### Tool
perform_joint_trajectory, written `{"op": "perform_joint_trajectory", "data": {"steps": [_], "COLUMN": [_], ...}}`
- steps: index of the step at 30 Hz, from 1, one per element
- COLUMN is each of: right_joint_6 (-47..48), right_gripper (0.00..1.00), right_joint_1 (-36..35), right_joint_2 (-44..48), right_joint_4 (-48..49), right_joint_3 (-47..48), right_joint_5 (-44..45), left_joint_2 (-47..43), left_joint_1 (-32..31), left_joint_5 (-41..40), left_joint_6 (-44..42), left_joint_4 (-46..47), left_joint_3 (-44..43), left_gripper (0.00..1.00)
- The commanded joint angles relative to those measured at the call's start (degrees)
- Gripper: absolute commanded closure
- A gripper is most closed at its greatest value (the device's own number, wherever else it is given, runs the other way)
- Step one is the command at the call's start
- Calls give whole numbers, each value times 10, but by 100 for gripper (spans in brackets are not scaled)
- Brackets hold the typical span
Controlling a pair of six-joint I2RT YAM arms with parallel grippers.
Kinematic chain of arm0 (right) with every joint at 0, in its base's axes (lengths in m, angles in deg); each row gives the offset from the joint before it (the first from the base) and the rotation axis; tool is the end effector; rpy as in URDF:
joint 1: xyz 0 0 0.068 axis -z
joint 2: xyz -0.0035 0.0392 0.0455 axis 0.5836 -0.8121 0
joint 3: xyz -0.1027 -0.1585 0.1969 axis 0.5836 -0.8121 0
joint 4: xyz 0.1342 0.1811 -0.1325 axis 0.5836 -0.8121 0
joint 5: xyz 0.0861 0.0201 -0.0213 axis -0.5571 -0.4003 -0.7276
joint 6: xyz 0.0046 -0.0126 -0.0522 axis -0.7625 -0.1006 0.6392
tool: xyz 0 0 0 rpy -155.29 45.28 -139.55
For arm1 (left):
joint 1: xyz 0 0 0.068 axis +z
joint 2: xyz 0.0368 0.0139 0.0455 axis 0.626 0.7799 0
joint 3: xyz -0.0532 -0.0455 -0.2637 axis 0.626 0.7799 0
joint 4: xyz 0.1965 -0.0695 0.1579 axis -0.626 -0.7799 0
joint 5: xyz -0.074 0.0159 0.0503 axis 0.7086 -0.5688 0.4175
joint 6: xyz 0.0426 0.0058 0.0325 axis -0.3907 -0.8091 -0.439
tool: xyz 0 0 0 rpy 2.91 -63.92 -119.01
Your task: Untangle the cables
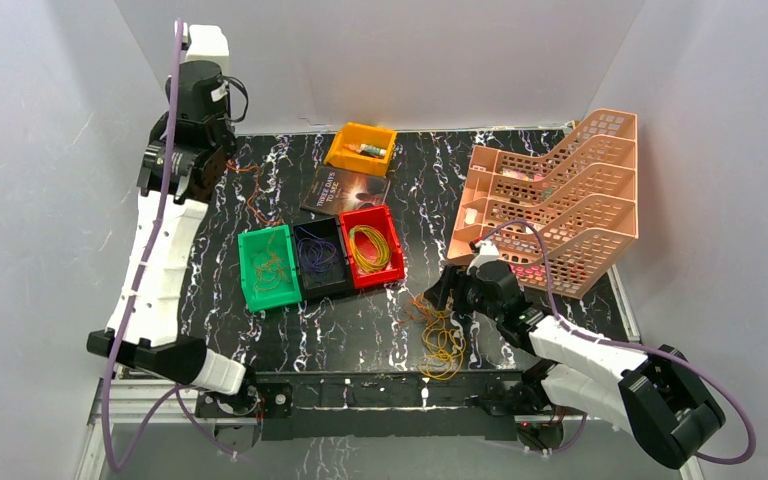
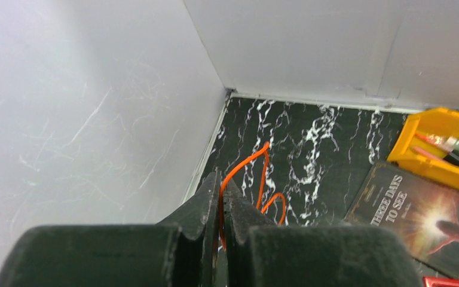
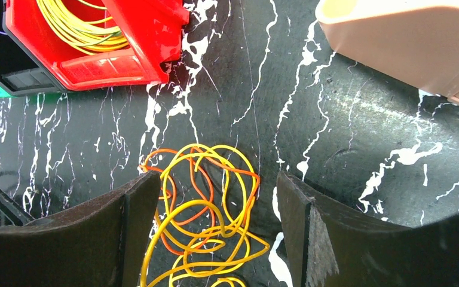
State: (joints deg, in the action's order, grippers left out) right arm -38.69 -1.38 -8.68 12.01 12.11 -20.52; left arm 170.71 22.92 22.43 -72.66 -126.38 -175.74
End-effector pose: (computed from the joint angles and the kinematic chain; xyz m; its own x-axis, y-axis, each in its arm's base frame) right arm 0.1559 0.1171 0.1641 -0.6464 0.2323 -0.7268 -0.2709 0.8206 0.5032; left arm 0.2692 -0.0532 0.5386 -0.1701 0.1742 -0.9699 -0.3621 0.9043 0.2259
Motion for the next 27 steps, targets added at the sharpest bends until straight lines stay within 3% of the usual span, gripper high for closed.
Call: {"op": "perform_joint_trajectory", "data": {"steps": [1, 14, 21, 27], "right_joint_6": [8, 4, 3, 2], "right_gripper": [20, 20, 20, 20], "right_joint_1": [2, 2, 2, 2], "right_joint_2": [-11, -35, -46, -44], "right_joint_4": [36, 45, 49, 47], "right_joint_3": [19, 24, 28, 26], "right_joint_5": [-10, -22, -33, -34], "left_joint_2": [-48, -147, -165, -179], "left_joint_1": [4, 4, 4, 4], "left_joint_5": [-30, -14, -34, 3], "left_joint_6": [-6, 92, 114, 153], "left_joint_4": [12, -54, -85, -96], "left_joint_3": [60, 194, 245, 313], "left_gripper": [100, 100, 100, 100]}}
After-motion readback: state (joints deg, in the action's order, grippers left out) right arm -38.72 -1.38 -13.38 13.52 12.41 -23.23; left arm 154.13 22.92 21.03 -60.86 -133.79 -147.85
